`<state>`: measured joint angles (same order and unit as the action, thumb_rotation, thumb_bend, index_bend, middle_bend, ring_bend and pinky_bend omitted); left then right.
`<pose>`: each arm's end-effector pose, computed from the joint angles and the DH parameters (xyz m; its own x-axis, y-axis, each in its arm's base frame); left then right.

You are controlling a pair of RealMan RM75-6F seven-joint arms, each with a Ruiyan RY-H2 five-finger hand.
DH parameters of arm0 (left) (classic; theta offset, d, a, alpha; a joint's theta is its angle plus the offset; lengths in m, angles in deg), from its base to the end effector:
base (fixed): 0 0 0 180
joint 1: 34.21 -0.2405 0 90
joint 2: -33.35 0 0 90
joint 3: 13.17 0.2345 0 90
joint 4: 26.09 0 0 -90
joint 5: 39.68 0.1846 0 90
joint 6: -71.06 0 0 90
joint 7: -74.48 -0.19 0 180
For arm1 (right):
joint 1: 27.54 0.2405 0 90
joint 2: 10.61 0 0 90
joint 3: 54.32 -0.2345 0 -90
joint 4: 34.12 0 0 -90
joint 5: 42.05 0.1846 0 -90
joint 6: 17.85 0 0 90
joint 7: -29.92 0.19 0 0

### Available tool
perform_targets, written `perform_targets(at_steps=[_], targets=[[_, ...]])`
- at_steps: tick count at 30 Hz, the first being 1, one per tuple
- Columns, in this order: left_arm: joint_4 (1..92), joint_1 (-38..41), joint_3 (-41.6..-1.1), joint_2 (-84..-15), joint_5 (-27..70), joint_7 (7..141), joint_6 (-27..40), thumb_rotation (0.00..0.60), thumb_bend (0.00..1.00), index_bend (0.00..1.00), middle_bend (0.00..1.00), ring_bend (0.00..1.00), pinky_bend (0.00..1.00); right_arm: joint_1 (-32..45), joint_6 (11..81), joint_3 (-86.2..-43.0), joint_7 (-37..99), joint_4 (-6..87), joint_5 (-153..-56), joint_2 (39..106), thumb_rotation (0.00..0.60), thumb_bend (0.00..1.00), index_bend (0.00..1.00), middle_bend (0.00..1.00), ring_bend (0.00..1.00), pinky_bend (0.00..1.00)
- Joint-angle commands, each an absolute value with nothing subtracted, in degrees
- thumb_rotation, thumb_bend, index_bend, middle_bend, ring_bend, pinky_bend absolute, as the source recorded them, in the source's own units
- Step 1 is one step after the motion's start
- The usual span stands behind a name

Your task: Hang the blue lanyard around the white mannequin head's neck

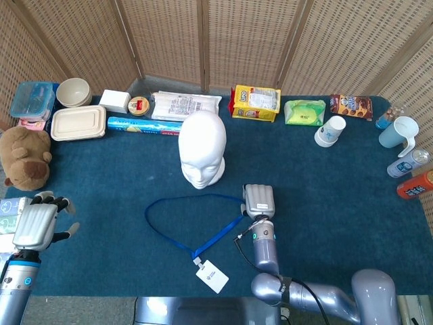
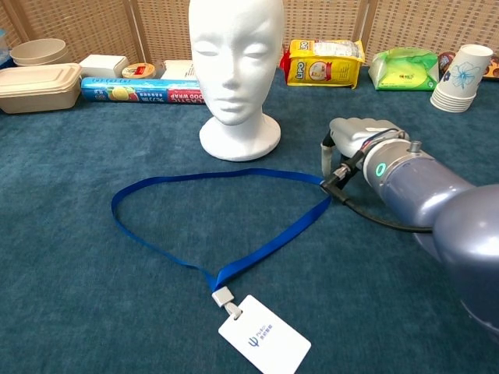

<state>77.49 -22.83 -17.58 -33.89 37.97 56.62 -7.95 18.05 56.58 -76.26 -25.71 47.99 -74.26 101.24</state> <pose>-0.2403 0.2512 0.1331 0.4376 0.0829 0.8954 0.8991 -0.0264 -0.4370 -0.1099 -0.3548 -0.0647 0.4374 -0.3215 0.8398 -0.8811 0.0334 0.4717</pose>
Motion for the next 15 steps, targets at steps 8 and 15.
perform_targets(at_steps=[8, 15], targets=[[77.2, -22.8, -17.5, -34.0, 38.2, 57.0, -8.1, 0.600, 0.22, 0.53, 0.50, 0.41, 0.21, 18.5, 56.9, -75.8, -26.8, 48.8, -72.9, 100.9, 0.560, 0.43, 0.49, 0.99, 1.00, 1.00], [77.0, -22.9, -17.3, -34.0, 38.2, 57.5, -8.1, 0.600, 0.22, 0.53, 0.50, 0.41, 0.21, 18.9, 56.8, -75.5, -26.9, 48.8, -72.7, 101.1, 0.553, 0.43, 0.49, 0.99, 1.00, 1.00]])
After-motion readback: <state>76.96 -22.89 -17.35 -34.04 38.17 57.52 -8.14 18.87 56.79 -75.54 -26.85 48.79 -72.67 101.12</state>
